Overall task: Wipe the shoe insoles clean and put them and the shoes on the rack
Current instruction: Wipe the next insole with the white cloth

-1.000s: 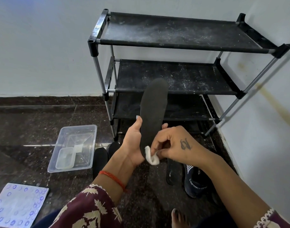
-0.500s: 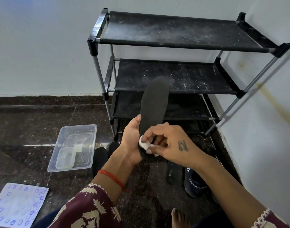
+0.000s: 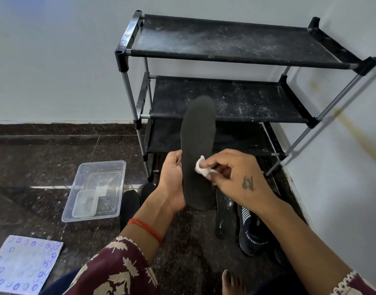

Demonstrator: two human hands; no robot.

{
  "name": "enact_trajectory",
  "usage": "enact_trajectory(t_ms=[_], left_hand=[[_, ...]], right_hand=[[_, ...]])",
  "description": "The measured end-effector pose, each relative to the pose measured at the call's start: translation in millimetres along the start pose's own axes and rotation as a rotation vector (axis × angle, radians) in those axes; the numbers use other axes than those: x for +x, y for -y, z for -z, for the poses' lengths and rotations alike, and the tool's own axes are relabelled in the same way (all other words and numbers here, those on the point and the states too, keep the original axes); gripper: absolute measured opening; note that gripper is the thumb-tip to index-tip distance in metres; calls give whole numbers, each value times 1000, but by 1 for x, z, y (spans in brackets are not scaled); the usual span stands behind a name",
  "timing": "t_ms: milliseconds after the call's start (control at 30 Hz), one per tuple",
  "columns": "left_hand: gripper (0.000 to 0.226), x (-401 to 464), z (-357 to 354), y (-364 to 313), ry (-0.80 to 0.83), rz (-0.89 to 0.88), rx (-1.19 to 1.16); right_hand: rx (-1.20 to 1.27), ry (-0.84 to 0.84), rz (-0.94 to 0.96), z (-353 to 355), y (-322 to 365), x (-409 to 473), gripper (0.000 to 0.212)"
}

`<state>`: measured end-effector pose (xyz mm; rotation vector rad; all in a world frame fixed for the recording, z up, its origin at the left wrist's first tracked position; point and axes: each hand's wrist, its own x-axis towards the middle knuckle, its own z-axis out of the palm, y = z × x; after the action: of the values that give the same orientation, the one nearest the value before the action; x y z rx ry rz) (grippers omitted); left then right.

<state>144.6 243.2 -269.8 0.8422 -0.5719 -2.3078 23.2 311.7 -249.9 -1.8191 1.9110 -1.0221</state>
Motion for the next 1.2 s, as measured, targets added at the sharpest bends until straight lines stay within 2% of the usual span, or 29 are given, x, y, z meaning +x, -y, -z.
enact_trajectory(t_ms=[100,233,333,433,500,567,667,733,867,967,1033,1133,1200], left_hand=[[48,-1,2,-3,-14,58,9],[75,-3,3,-4,-2,166,-37],[71,-1,6,-3,-18,152,-8],[64,-2,4,-2,3,133,-18],[58,0,5,-2,0,94,-15],[55,0,4,-3,10,74,11],[49,1,6,-4,5,23,46],[46,1,5,-2,-8,13,81],[50,2,6,-3,-46,37,58],[71,1,5,-3,-27,98,8],[81,1,4,-2,8,135,-10],[88,-2,4,-3,53,186,-11],[82,-2,5,-3,35,182,-10]], right_hand=[[105,154,-59,-7,10,-1,22],[270,312,-30,-4,16,-1,21],[280,479,-4,2,18,-3,22],[109,546,40,6,11,-3,33],[-32,516,48,8,3,-3,35],[-129,369,48,11,-4,-3,32],[-45,64,5,10,-7,-2,32],[46,43,-41,5,-2,-1,29],[126,200,-90,-7,10,-1,28],[277,332,-78,-4,17,-3,34],[342,451,-52,0,20,-4,30],[282,608,-11,4,21,-6,24],[167,642,1,5,15,-5,29]])
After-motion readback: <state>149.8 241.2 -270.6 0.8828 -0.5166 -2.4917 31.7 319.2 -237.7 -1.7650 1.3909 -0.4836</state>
